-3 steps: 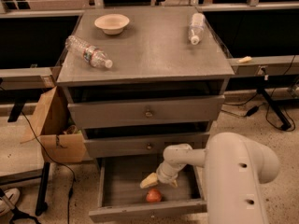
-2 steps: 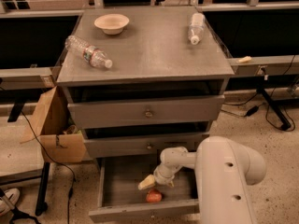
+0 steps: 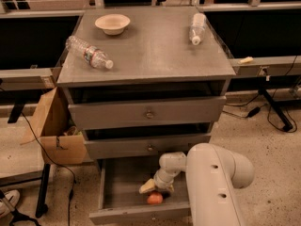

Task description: Pick apple from bottom drawer and place on counter

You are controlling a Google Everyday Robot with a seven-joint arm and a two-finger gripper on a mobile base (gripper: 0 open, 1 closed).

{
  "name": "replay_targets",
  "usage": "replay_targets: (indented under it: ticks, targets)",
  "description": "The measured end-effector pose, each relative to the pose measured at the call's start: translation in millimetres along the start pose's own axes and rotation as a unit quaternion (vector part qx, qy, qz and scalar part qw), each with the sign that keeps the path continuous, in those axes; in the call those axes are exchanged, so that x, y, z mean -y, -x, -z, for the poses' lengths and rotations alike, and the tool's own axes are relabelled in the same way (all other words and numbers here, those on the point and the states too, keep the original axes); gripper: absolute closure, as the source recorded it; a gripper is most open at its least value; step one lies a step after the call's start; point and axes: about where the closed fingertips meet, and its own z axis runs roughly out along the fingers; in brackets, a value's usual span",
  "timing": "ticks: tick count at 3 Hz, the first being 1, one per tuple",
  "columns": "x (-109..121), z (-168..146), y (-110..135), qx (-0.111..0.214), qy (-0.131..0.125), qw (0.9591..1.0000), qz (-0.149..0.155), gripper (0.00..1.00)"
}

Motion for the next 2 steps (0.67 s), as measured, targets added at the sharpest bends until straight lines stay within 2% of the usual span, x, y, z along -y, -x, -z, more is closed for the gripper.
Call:
replay_targets:
  ticks: [1, 2]
  targets:
    - [-7.5, -5.1, 5.7, 0.011, 0.023, 0.9989, -0.041, 0.0]
    - [-13.5, -10.5, 10.8, 0.03, 0.047, 0.9943, -0.09, 0.02]
